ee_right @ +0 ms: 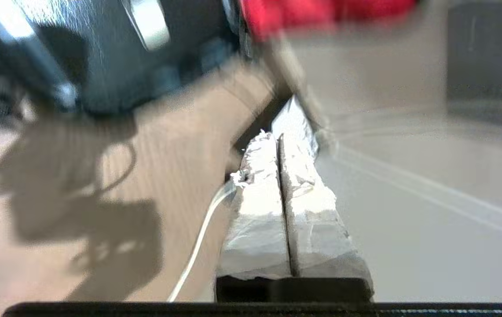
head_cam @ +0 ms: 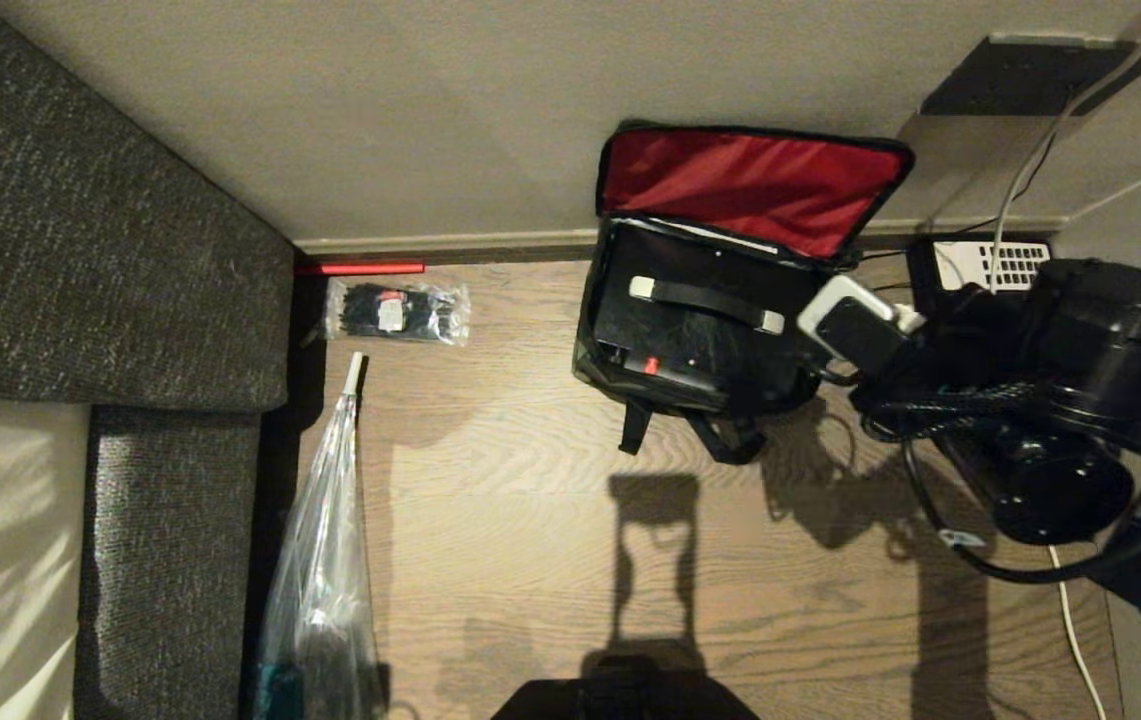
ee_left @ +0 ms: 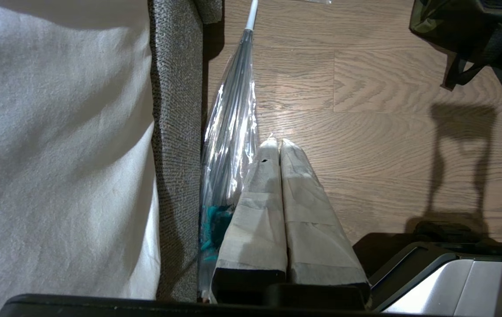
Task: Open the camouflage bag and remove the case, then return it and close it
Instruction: Close the top of the storage box
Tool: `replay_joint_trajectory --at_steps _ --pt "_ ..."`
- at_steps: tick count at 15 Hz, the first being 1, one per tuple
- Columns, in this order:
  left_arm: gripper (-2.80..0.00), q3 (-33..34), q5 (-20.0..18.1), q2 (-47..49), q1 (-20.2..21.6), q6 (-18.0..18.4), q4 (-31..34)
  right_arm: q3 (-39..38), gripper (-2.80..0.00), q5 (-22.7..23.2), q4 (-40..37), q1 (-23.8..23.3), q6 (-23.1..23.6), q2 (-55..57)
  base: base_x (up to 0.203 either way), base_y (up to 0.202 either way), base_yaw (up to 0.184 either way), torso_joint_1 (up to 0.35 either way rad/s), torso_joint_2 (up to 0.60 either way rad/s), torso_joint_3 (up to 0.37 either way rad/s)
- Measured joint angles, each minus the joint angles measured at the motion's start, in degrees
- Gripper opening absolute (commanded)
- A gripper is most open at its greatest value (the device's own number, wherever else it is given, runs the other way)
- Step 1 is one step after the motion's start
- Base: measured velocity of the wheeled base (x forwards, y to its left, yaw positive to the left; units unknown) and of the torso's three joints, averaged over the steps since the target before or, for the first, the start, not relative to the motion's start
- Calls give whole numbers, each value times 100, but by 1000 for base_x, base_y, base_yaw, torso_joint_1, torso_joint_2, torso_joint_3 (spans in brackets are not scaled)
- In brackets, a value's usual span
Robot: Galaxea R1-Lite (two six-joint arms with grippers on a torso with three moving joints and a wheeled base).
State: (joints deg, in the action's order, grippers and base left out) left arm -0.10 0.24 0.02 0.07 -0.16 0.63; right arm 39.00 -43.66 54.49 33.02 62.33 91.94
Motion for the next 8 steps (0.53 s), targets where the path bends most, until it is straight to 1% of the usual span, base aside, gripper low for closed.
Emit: replay_joint_trajectory --at_steps 1,2,4,6,8 --pt "-280 0 0 0 0 2 0 -268 -280 -41 -299 -43 -314 -360 0 0 0 0 0 0" --pt "-280 0 -1 0 0 2 10 -473 -280 -49 -663 -71 -744 -674 0 0 0 0 0 0" --pt "-280 0 2 0 0 0 3 -745 -280 -54 -1643 -100 -1753 -1282 0 0 0 0 0 0" --pt "-280 0 -2 0 0 0 -1 -840 -280 -49 -2621 -118 -2696 -1815 0 0 0 0 0 0" --pt "-280 0 0 0 0 0 5 -853 -280 71 -3426 -171 -3710 -2214 0 0 0 0 0 0"
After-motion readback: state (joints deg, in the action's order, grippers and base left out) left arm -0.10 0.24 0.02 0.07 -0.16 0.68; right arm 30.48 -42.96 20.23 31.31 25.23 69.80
